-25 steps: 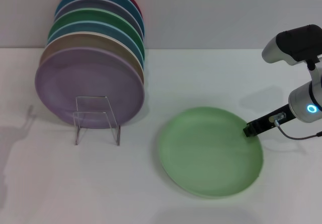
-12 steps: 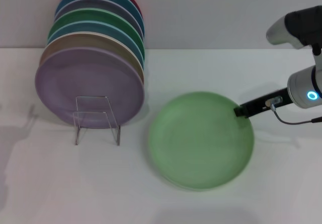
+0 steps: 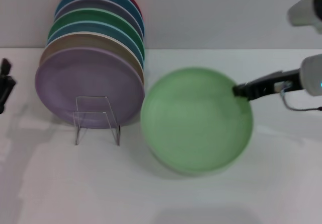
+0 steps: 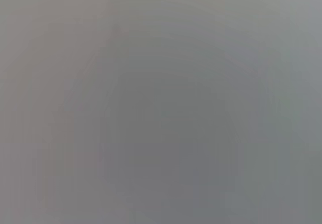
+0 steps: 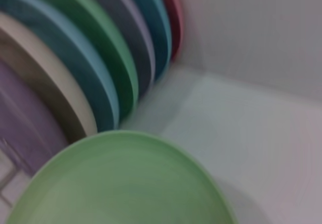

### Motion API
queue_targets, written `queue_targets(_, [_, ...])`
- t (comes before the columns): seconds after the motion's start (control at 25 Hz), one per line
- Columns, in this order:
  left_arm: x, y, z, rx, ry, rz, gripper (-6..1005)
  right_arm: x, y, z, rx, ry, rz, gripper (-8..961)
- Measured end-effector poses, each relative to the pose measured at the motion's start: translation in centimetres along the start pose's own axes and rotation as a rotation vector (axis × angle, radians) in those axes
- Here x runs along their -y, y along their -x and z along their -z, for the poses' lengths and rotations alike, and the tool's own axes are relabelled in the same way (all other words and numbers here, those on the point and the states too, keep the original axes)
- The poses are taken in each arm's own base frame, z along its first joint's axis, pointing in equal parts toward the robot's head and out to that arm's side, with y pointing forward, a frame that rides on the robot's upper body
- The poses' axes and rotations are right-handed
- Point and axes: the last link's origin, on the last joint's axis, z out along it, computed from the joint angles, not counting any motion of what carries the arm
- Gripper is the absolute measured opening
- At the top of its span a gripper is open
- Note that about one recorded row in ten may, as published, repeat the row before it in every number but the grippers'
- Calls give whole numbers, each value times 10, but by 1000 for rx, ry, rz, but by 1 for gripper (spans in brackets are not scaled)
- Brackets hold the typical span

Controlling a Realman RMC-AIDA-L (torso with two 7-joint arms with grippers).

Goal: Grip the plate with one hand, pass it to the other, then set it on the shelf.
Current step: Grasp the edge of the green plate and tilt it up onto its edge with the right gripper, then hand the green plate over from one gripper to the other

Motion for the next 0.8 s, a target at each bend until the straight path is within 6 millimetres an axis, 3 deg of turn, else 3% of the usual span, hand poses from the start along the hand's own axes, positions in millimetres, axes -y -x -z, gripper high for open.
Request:
queue_targets(0.12, [-8,-5,-8,-28,57,30,755,2,-1,12,94,-7,41,21])
queue_targets(0.2, [-21,-5,-28,1,152,58,753,5,-6,23,210,2,69,21])
queue_targets(0.28, [-21,-5,-28,1,152,58,752,7,-8,26,240,0,70,20])
queue_targets(0.36, [-34,-10,-58,64,185,7,750,12,-14,31,289,-13,75,20])
queue_targets(0.68, [-51,-65,-118,227,295,63,743,24,-41,34,397,-104,158,19])
queue_targets(0.8, [-71,-87,-137,386,354,48,741,28,-49,33,448,-102,156,19])
